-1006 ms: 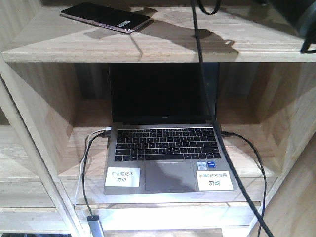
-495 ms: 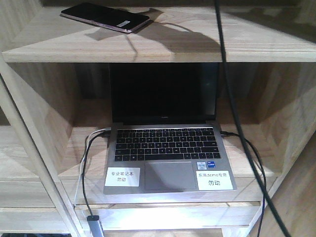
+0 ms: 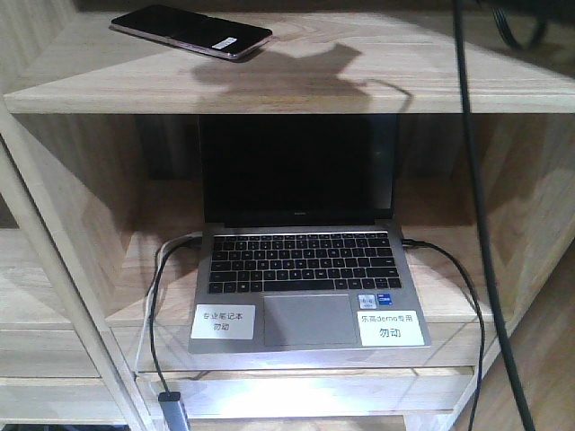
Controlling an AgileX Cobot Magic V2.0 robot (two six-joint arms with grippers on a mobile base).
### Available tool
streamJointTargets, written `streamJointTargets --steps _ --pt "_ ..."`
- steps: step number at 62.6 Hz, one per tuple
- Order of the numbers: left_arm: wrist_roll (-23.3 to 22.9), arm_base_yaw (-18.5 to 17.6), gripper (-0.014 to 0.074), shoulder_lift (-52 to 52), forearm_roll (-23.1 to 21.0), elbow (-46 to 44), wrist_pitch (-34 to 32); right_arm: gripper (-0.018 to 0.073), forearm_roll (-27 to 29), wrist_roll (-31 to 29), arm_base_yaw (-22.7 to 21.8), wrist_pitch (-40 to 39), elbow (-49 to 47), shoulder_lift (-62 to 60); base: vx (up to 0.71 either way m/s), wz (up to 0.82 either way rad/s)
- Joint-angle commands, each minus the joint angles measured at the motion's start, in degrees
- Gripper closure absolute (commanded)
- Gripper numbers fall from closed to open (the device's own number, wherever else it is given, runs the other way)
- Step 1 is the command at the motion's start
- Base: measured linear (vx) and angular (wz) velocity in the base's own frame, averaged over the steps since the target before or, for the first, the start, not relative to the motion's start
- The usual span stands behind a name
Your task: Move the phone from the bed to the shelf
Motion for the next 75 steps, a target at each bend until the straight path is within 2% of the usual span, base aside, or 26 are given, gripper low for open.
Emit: streamJointTargets --steps 1,20,53,75 --pt "0.0 0.02 0.0595 -0.48 -0.53 0.41 -3.99 0.0564 1.12 -0.88 0.99 -7.98 5.01 -6.41 0.0 0.0" --pt "0.0 0.02 0.0595 -0.48 -0.53 0.41 -3.99 0.0564 3.33 -0.88 1.74 -15.46 24.98 -20.53 0.0 0.0" --pt "0.0 0.02 0.0595 -0.48 -0.53 0.41 -3.99 0.0564 4.38 -0.88 1.74 -16.09 52.83 -46.43 0.0 0.0" --pt "0.0 0.02 0.0595 -0.48 -0.53 0.41 -3.99 0.0564 5.66 -0.69 1.66 -16.31 65.07 -61.71 0.0 0.0"
